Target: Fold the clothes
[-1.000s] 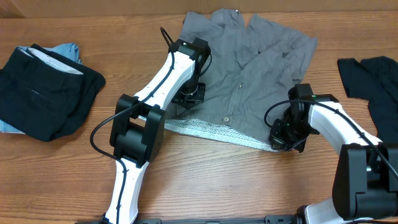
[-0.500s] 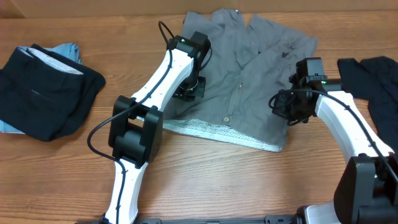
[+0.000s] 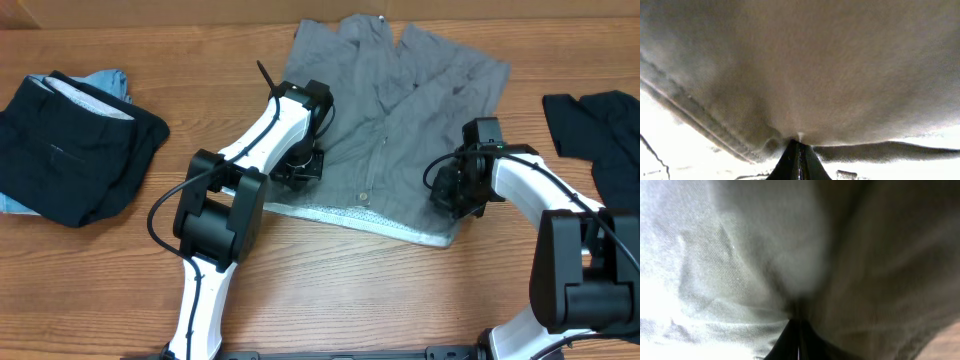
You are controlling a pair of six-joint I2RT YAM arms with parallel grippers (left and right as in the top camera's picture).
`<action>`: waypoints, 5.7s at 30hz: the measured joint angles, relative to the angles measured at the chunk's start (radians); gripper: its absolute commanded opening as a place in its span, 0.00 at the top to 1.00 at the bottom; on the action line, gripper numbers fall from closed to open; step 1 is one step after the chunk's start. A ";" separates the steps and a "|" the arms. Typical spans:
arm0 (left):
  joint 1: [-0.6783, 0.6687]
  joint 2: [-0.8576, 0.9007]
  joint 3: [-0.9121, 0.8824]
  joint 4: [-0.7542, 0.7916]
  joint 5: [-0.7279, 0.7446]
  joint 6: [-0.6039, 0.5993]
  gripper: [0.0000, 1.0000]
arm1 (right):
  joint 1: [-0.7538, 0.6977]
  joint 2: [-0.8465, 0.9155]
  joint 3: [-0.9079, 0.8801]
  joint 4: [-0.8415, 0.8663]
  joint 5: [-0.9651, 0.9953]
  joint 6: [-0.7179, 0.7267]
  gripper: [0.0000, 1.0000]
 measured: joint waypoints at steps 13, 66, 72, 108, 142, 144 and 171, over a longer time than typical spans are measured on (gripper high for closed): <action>0.033 0.000 -0.012 -0.059 -0.090 -0.024 0.96 | 0.086 0.017 -0.059 -0.334 -0.095 0.047 0.96; 0.044 0.013 -0.054 -0.166 -0.135 -0.190 0.96 | -0.061 -0.247 0.212 0.150 0.185 -0.262 0.96; 0.120 0.011 -0.062 -0.071 -0.359 -0.197 0.96 | -0.061 -0.246 0.212 0.182 0.185 -0.263 0.96; 0.034 -0.010 0.312 -0.021 0.042 -0.052 0.96 | -0.062 0.016 0.188 0.214 0.068 -0.413 0.96; -0.014 -0.010 -0.071 -0.148 -0.090 -0.095 0.96 | -0.061 0.079 0.128 -0.069 0.113 -0.183 0.96; -0.003 -0.013 -0.102 -0.144 -0.095 -0.095 0.96 | -0.061 0.079 0.129 -0.106 0.116 -0.152 0.96; 0.144 -0.324 0.197 0.014 -0.207 -0.095 0.96 | -0.034 -0.268 0.375 -0.006 0.029 -0.130 0.96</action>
